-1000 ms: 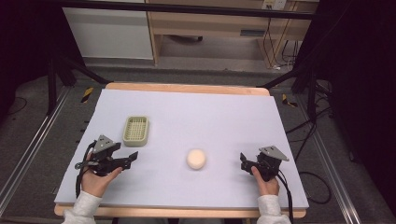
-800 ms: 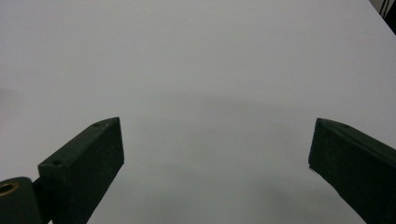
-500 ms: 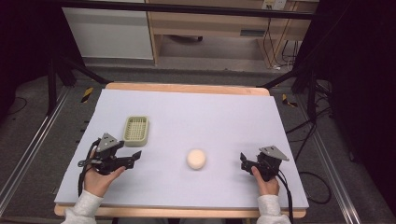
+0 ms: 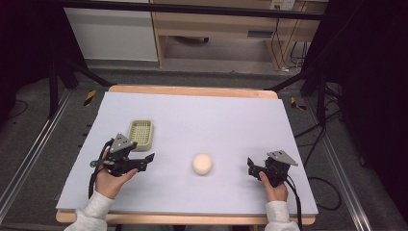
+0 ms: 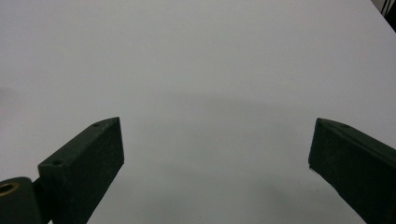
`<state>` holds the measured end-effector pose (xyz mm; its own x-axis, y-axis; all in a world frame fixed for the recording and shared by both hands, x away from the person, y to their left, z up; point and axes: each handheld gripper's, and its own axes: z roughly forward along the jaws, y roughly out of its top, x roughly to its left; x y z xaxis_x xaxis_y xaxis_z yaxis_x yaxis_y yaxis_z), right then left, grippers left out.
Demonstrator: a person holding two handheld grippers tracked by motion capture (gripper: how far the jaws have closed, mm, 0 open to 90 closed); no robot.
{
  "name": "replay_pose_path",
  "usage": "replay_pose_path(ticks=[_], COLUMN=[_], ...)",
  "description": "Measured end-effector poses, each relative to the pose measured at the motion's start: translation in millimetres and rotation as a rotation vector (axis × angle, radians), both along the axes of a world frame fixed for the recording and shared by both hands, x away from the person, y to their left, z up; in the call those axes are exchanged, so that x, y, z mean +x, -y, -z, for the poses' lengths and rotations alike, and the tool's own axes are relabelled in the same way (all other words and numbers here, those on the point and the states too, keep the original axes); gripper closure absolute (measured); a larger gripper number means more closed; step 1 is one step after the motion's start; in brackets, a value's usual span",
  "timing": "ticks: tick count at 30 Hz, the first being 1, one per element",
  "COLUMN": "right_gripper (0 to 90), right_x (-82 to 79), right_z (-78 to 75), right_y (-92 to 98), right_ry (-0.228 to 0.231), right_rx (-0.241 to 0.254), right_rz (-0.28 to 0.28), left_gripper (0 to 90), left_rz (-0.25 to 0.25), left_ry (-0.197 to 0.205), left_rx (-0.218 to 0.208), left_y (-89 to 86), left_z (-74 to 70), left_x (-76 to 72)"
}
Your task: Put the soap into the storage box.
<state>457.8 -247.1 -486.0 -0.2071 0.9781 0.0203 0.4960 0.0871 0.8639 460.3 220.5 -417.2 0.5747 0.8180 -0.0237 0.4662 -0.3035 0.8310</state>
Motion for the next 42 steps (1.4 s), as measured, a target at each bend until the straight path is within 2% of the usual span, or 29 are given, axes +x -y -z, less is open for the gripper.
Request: replay_pose_path(ticks=[12, 30, 42], right_gripper=[3.7, 3.7, 3.7], right_x=[0.0, 0.4, 0.7], right_z=[0.1, 0.0, 0.1], right_y=[0.0, 0.3, 0.5], right_ry=[0.000, -0.004, -0.009], right_rx=[0.000, 0.002, 0.007], right_rz=[-0.002, -0.002, -0.002], left_gripper=[20.4, 20.0, 19.8], left_rz=[0.051, 0.130, 0.161], left_ry=[-0.006, -0.002, -0.005], left_rx=[0.025, 0.030, 0.050], left_y=[22.8, 65.6, 84.6], left_z=[-2.2, -13.3, -13.9], left_x=[3.6, 9.4, 13.8])
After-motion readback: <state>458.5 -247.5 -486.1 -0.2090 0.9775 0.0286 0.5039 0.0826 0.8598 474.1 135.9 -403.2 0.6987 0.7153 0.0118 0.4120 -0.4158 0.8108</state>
